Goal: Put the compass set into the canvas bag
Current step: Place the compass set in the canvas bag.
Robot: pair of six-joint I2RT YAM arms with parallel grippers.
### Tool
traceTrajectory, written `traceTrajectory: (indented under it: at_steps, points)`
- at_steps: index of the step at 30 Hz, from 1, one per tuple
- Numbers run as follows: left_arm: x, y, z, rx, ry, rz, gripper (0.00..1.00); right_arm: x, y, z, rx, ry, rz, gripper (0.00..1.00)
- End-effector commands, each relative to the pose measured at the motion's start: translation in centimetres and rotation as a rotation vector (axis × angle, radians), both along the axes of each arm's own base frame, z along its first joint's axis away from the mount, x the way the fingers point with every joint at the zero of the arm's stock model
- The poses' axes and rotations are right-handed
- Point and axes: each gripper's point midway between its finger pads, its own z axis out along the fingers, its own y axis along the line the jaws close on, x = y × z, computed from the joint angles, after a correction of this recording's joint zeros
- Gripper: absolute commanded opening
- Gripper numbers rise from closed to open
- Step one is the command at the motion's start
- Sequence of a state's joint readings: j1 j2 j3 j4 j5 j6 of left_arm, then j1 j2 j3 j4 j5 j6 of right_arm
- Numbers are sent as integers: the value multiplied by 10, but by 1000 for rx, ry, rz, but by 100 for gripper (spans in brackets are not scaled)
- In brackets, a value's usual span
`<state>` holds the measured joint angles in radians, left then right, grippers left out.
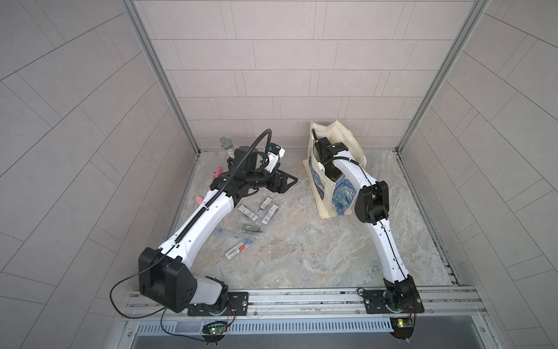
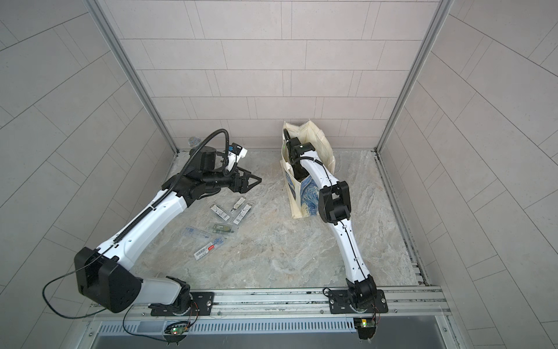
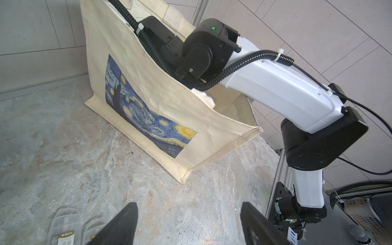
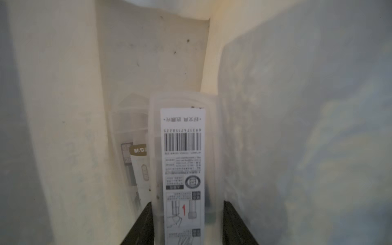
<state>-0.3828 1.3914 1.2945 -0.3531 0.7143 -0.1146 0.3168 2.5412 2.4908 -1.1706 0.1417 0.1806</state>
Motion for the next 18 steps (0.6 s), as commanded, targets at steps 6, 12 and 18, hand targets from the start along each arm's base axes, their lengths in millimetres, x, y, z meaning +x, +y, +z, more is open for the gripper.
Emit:
traceTrajectory:
  at_steps: [6, 12, 18]
  points:
    - [1, 3, -14, 47, 10, 8, 82, 7, 1, 59, 42, -126, 7, 49]
    - [0, 3, -12, 46, 7, 2, 82, 3, -7, 117, 32, -230, 6, 66]
    - [-1, 4, -10, 45, 1, 7, 82, -13, -15, 190, 53, -360, 11, 71]
